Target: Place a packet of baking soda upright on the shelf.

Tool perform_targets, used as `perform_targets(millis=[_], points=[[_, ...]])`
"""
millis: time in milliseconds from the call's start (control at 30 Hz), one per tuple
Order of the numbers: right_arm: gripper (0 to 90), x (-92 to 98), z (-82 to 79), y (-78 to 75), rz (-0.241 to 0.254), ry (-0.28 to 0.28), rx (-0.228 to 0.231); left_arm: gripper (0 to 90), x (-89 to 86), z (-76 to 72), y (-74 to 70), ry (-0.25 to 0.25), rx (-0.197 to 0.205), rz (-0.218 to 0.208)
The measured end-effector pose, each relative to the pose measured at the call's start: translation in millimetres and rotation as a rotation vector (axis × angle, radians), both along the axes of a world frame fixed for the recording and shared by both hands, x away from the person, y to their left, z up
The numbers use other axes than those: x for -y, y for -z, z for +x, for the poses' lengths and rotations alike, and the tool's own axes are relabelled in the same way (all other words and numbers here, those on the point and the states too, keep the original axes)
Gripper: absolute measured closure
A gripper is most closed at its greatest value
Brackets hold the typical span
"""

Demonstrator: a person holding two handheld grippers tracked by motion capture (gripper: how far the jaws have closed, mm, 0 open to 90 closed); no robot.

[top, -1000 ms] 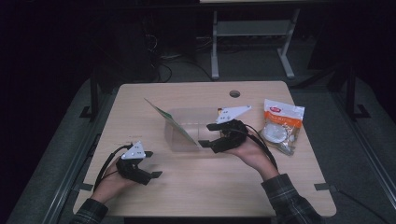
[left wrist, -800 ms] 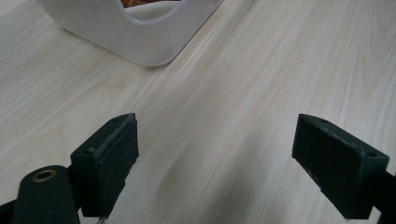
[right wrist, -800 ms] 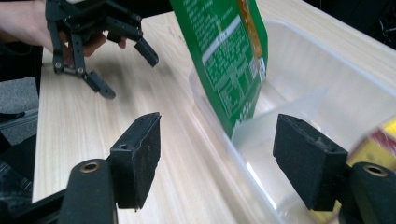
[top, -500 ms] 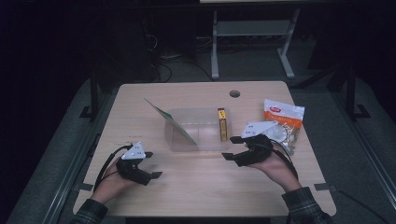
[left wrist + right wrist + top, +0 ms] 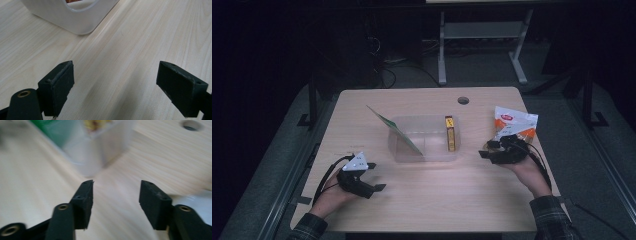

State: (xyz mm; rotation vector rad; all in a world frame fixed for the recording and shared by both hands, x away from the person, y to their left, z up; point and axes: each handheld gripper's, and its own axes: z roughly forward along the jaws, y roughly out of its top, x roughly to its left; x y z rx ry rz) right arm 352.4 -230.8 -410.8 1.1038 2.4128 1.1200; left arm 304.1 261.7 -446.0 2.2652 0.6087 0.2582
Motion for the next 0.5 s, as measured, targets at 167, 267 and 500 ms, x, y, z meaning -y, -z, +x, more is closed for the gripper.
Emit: perform_targets(millis=[167,267,500], points=[[73.7,25.2,14.5,2.1,-0.063,0.123,0.024,14.2,0.5,0.9,1.0,0.000,-0.006,0.002],[86.6,39.3,22.8,5.4,-0.078,0.178,0.028,14.2,0.8,1.9,1.7,0.002,-0.007,0.004],[90.0,56.9,40.2,20.2,-0.151,0.227,-0.007,14.2,1.8,1.8,2.7,0.008,-0.015,0.011]])
